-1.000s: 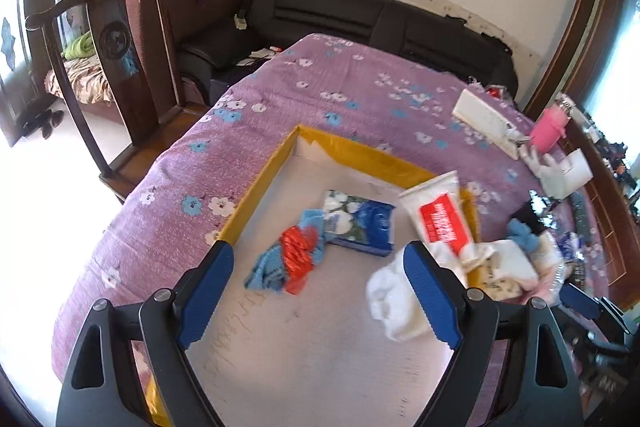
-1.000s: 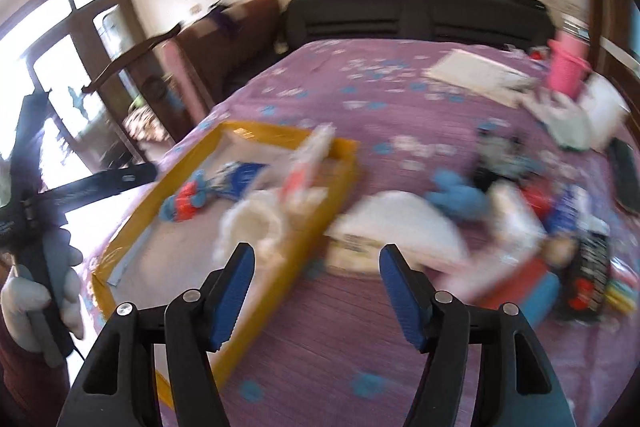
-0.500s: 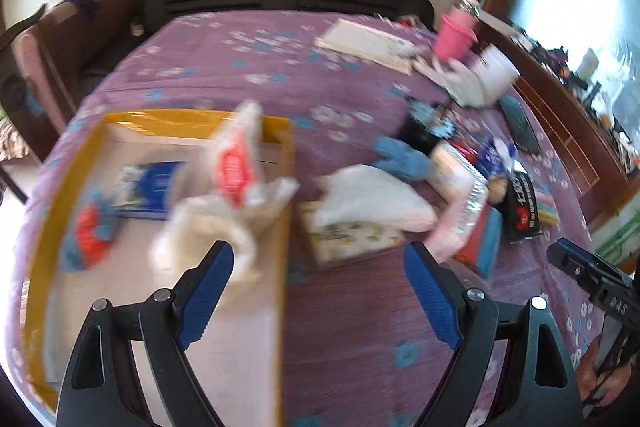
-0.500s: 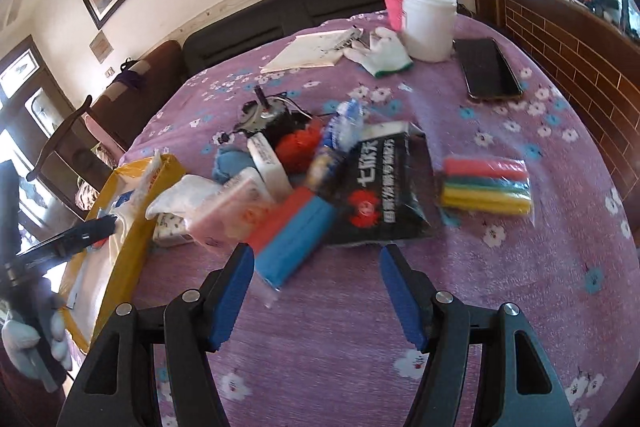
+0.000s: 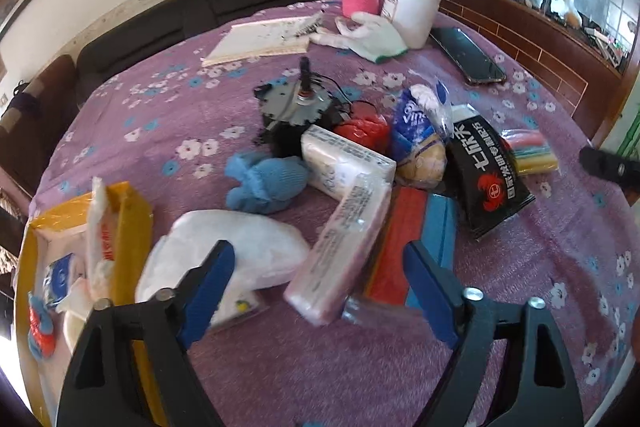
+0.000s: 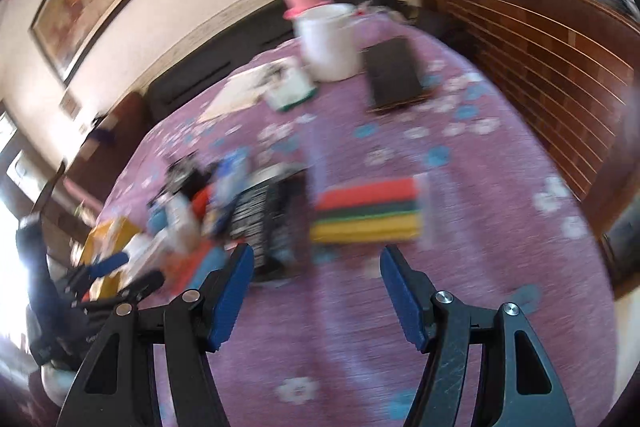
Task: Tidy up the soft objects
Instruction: 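Grasp the pink-white tissue roll pack with the left gripper while the right grasps the striped sponge pack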
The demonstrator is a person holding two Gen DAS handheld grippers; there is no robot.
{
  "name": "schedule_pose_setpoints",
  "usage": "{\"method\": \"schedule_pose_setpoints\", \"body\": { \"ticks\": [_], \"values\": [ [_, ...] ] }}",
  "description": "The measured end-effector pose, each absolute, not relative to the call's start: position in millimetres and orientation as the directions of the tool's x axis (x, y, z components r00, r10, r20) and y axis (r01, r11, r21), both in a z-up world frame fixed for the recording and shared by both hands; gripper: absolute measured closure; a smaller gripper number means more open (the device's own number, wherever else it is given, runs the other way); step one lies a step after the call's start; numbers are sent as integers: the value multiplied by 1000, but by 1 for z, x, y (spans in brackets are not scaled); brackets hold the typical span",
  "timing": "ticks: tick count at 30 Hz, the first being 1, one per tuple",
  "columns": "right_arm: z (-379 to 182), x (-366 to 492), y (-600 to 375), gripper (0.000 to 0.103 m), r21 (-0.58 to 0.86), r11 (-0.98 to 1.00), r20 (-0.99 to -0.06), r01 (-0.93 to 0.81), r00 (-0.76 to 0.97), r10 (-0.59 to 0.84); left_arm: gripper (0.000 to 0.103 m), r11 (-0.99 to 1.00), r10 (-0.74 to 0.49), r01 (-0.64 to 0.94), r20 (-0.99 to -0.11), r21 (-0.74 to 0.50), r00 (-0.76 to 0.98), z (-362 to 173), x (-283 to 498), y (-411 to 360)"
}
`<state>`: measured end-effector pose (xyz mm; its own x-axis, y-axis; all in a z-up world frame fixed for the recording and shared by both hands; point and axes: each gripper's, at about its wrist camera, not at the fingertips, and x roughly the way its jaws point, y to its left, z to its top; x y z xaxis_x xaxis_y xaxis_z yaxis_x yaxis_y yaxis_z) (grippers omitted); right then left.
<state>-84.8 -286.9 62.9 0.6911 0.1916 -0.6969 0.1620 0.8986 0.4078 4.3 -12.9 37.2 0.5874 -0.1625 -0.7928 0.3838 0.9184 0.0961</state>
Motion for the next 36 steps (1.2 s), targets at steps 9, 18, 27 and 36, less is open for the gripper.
{"method": "schedule_pose_setpoints", "body": {
  "ticks": [9,18,27,36],
  "values": [
    [36,-38,-290,33,348,917,-777,196,607,165,84,914,-213,405,-811,32,545,35,-5,-13],
    [25,5,-271,12,233,943,-824,239,563,61,84,918,-289,392,-782,-61,553,59,-26,8],
    [32,-21,-272,22,239,951,-814,196,575,86,84,922,-336,361,-751,-139,569,73,-51,40],
    [89,-66,-252,21,324,943,-726,79,660,194,83,968,-244,194,-756,-156,607,87,-66,141]
  ]
}}
